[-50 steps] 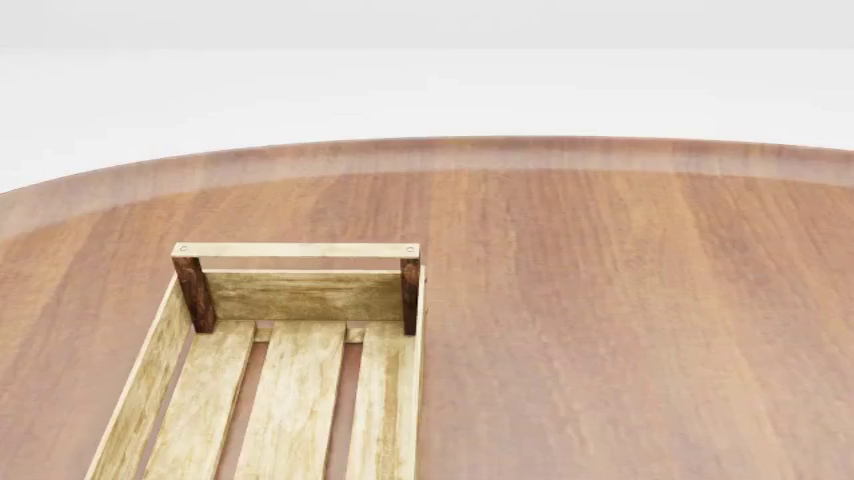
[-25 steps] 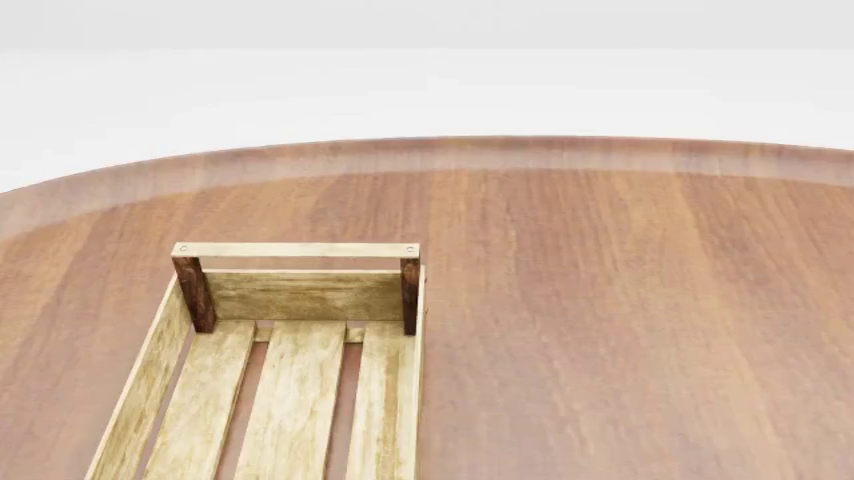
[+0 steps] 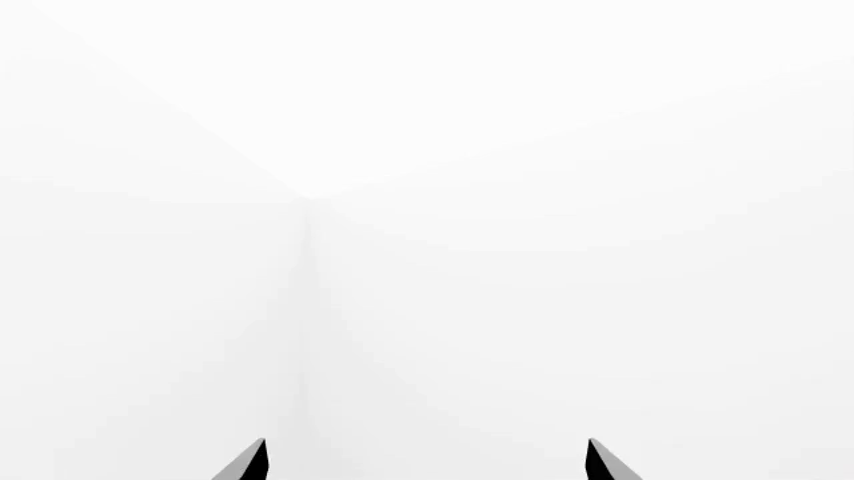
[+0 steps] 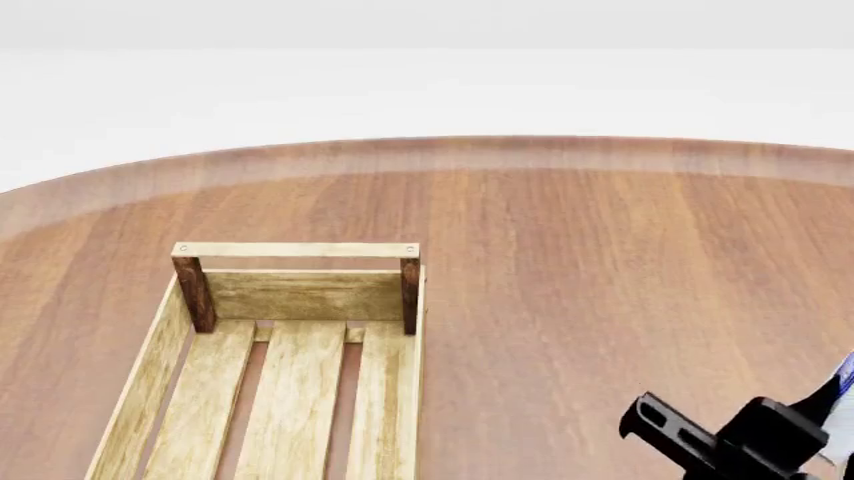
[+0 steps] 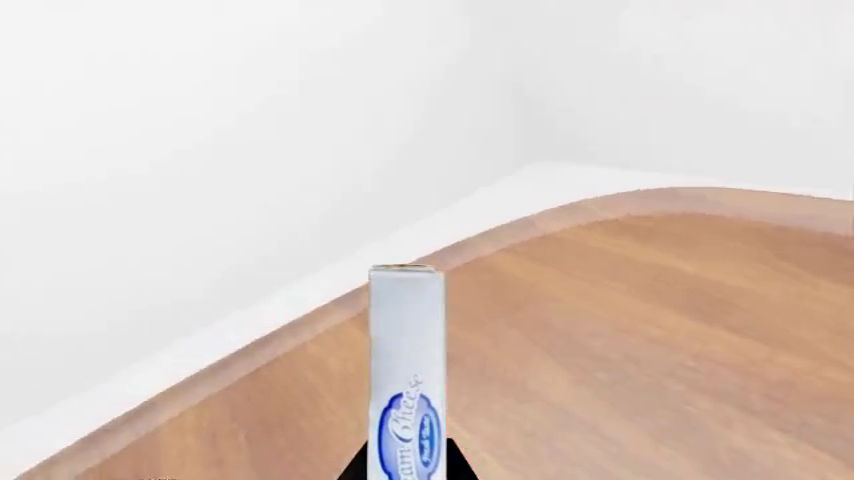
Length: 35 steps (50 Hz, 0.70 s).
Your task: Pick up the cream cheese and put it in the tray.
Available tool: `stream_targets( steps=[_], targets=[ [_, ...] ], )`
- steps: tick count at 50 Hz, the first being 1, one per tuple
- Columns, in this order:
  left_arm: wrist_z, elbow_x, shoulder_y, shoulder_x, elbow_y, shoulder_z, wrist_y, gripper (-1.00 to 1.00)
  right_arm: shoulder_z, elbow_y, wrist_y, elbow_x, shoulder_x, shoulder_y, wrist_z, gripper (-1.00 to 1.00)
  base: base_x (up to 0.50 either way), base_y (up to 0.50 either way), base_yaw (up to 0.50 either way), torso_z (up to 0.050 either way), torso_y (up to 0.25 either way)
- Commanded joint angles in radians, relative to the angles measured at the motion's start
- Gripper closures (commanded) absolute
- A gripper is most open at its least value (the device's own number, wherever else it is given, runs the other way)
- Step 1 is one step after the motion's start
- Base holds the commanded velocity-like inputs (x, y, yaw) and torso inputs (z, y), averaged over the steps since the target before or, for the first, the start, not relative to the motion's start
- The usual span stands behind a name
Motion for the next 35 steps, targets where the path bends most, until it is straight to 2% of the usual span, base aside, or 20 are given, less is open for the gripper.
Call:
stream_targets(
  steps=[1,6,9,15,19,27,35],
  targets=[
    [0.0,0.007,-0.003,0.0,0.0,0.006,-0.005,-1.0,0.009,0.168,0.381,0.088,-0.135,0.338,0.002,1.0,0.0,0.0,0.0,0.0,0.0],
    [-0.001,0.004,0.001,0.0,0.0,0.002,0.0,-1.0,-0.059,0.217,0.385,0.063,-0.123,0.388,0.002,1.0,0.0,0.0,0.0,0.0,0.0],
    [0.0,0.005,-0.002,0.0,0.0,0.002,-0.003,-1.0,-0.154,0.327,0.383,0.059,-0.109,0.457,0.001,1.0,0.0,0.0,0.0,0.0,0.0],
    [0.0,0.001,-0.003,0.0,0.0,-0.005,-0.004,-1.0,-0.3,0.416,0.374,0.041,-0.084,0.562,-0.004,1.0,0.0,0.0,0.0,0.0,0.002],
    [-0.001,-0.004,0.002,0.0,0.0,-0.011,0.002,-1.0,-0.409,0.488,0.349,-0.044,-0.076,0.61,-0.103,1.0,0.0,0.0,0.0,0.0,0.0],
    [-0.001,-0.009,0.001,0.0,0.0,-0.017,0.002,-1.0,-0.696,0.644,0.25,-0.285,-0.037,0.705,-0.408,1.0,0.0,0.0,0.0,0.0,0.0],
    [-0.001,-0.011,0.0,0.0,0.0,-0.021,0.0,-1.0,-0.878,0.773,0.133,-0.418,-0.035,0.749,-0.606,1.0,0.0,0.0,0.0,0.0,0.001]
  ],
)
